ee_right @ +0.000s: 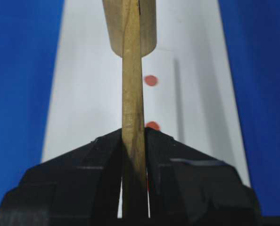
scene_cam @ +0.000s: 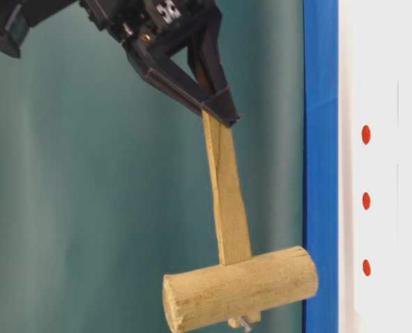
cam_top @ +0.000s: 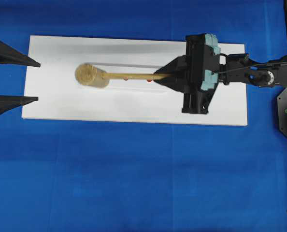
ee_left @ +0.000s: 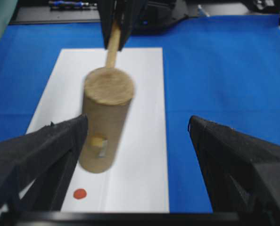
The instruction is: Hit the mark with a hammer.
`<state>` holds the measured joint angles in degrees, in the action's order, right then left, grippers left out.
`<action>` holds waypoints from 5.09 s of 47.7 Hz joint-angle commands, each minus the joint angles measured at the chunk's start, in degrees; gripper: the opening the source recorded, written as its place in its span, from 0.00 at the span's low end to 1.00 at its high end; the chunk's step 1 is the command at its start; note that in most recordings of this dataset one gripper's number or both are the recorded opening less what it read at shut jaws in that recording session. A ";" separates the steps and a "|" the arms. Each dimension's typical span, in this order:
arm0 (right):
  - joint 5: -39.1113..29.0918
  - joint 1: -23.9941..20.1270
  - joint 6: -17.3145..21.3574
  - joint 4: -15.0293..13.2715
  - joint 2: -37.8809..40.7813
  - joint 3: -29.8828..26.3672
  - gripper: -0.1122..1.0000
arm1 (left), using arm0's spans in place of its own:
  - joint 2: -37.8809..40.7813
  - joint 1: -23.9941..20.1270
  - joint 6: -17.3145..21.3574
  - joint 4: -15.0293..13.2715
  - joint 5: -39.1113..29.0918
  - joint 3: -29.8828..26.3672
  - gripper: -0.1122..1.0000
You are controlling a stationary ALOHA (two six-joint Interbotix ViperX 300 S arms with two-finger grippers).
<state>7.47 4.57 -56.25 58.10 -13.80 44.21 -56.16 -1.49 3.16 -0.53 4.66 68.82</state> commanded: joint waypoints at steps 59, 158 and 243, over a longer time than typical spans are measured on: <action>2.37 1.67 0.09 6.15 13.71 -1.76 0.13 | 0.53 0.00 -0.09 -0.09 0.00 0.00 0.86; 5.45 -0.09 -1.58 9.14 -18.72 14.41 0.13 | 0.53 -0.26 -0.18 -0.18 -0.09 0.18 0.86; -0.53 -0.35 -2.02 10.20 -18.54 12.74 0.13 | 0.62 -0.35 -0.18 -0.18 -0.09 0.18 0.86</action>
<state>6.68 4.48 -58.18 68.47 -33.22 60.12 -56.16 -1.76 2.99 -0.53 4.31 69.61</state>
